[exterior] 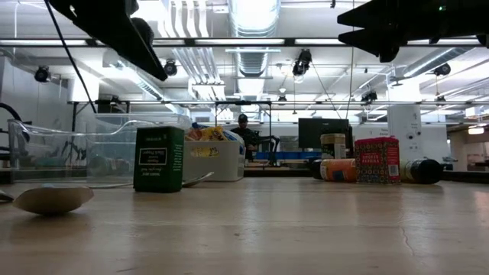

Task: Pick & Place Food Item
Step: Put the black seasoning can into the white bin

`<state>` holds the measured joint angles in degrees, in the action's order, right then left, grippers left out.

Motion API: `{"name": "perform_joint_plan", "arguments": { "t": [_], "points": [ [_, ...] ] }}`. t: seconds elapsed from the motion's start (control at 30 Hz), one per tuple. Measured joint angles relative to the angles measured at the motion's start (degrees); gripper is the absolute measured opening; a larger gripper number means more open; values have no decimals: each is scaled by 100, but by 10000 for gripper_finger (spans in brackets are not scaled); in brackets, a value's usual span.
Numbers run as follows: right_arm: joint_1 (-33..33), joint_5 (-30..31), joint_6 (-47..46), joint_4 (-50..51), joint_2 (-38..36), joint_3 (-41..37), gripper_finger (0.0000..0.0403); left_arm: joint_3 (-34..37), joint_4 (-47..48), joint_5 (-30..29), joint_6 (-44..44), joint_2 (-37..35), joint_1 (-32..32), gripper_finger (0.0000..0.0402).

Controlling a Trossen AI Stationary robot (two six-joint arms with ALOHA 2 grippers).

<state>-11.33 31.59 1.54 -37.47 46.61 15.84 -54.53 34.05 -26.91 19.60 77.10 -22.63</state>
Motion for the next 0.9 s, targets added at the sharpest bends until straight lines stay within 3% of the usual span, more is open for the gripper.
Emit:
{"name": "perform_joint_plan", "arguments": {
  "t": [0.3,0.53,0.9],
  "points": [
    [0,1,0,0,0,0,304,434,-665,716,-353,0,679,363],
    [0,1,0,0,0,0,304,1063,-1419,1322,-407,0,1119,358],
    [0,1,0,0,0,0,304,1835,-2286,1415,-333,0,1121,358]
  ]
}}
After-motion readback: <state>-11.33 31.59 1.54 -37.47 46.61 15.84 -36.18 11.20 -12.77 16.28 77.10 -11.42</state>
